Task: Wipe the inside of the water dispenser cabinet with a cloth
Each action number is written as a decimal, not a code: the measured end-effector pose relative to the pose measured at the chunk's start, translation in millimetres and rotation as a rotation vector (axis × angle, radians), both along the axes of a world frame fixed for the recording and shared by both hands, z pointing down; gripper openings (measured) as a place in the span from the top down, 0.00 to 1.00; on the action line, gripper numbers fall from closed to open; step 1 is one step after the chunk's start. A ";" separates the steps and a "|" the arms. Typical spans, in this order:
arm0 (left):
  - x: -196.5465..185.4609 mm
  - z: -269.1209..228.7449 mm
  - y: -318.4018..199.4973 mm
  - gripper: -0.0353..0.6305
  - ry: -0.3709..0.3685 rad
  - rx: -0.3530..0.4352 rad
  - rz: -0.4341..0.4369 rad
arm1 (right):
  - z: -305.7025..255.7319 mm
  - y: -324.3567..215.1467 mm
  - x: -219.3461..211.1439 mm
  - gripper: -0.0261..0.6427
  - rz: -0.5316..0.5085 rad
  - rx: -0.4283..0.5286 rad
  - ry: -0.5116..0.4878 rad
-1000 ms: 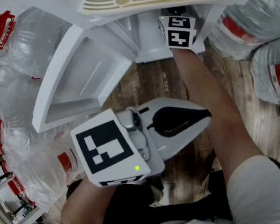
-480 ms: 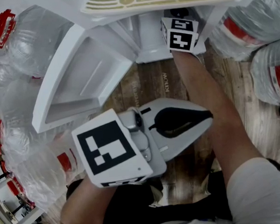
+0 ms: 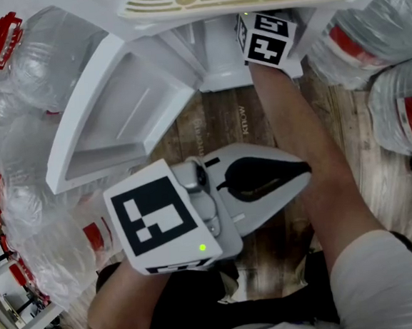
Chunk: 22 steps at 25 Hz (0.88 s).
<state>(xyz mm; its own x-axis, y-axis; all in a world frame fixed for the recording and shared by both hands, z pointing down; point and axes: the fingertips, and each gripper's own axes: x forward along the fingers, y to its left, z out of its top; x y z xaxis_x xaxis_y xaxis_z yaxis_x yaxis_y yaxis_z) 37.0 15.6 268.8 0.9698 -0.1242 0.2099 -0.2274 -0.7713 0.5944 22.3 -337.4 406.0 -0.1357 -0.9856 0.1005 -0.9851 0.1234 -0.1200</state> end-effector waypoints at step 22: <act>1.5 -8.2 -2.7 0.94 0.023 0.013 0.006 | 49.6 31.1 1.5 0.86 0.011 -0.199 -0.300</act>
